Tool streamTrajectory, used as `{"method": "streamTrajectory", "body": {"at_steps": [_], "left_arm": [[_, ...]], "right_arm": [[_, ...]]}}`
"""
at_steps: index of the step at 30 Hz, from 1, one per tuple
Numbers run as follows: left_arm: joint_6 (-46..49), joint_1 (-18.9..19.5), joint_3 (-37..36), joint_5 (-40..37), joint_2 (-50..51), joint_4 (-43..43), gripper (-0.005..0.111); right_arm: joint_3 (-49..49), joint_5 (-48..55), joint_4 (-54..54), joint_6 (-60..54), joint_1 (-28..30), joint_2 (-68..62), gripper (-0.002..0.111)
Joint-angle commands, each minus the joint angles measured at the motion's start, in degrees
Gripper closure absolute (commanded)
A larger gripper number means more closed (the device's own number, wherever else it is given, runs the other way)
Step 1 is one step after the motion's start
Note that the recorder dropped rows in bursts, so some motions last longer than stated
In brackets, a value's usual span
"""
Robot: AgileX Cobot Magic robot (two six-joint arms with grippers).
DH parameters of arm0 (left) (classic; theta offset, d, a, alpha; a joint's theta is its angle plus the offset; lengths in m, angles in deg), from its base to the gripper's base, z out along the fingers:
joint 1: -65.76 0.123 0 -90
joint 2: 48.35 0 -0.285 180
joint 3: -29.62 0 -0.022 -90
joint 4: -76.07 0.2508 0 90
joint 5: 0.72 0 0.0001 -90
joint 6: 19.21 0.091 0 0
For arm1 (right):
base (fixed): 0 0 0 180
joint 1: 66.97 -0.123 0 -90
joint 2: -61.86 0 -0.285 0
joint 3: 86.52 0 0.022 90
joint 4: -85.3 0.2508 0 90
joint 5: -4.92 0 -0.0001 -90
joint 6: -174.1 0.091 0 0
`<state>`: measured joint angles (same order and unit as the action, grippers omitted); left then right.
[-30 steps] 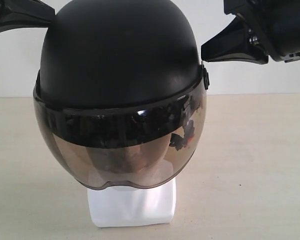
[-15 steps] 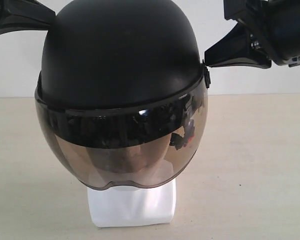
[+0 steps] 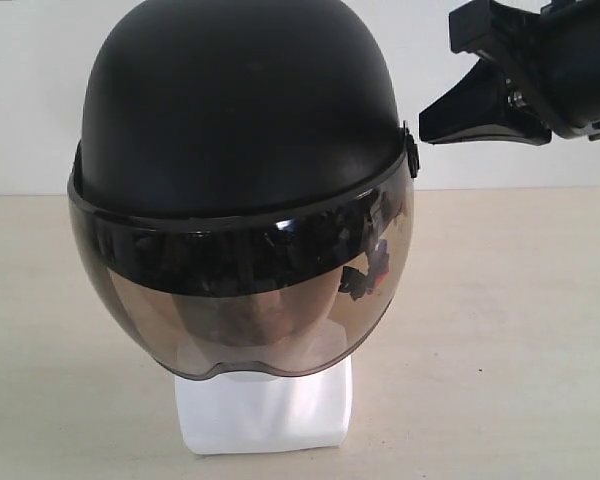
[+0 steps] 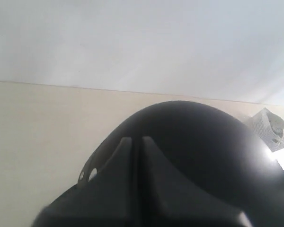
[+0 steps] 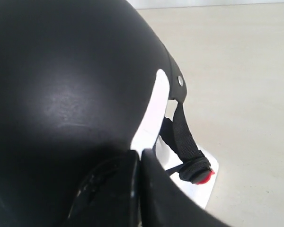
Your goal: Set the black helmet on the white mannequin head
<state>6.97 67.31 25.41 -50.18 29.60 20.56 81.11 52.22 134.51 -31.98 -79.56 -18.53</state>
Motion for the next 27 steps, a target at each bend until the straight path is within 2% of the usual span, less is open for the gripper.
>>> {"method": "streamTrajectory", "body": {"at_steps": [1,6,12,24,27], "left_arm": [[0.4,0.8,0.3,-1.0,-3.5,-0.1,0.102],[0.4,0.8,0.3,-3.7,-8.1,-0.4,0.102],[0.4,0.8,-2.6,-9.8,-15.0,0.1,0.102],[0.4,0.8,-25.8,-10.2,-34.4,-1.3,0.102],[0.4,0.8,-30.9,-12.4,-38.9,-0.7,0.102]], "right_arm": [[-0.2,-0.4,-3.5,1.5,0.0,0.8,0.108],[-0.2,-2.0,-15.9,8.4,0.0,5.8,0.108],[-0.2,-0.4,-20.7,8.4,0.0,11.5,0.108],[-0.2,6.9,-21.7,8.2,0.0,22.4,0.108],[-0.2,7.7,-21.7,7.9,0.0,25.4,0.108]]}}
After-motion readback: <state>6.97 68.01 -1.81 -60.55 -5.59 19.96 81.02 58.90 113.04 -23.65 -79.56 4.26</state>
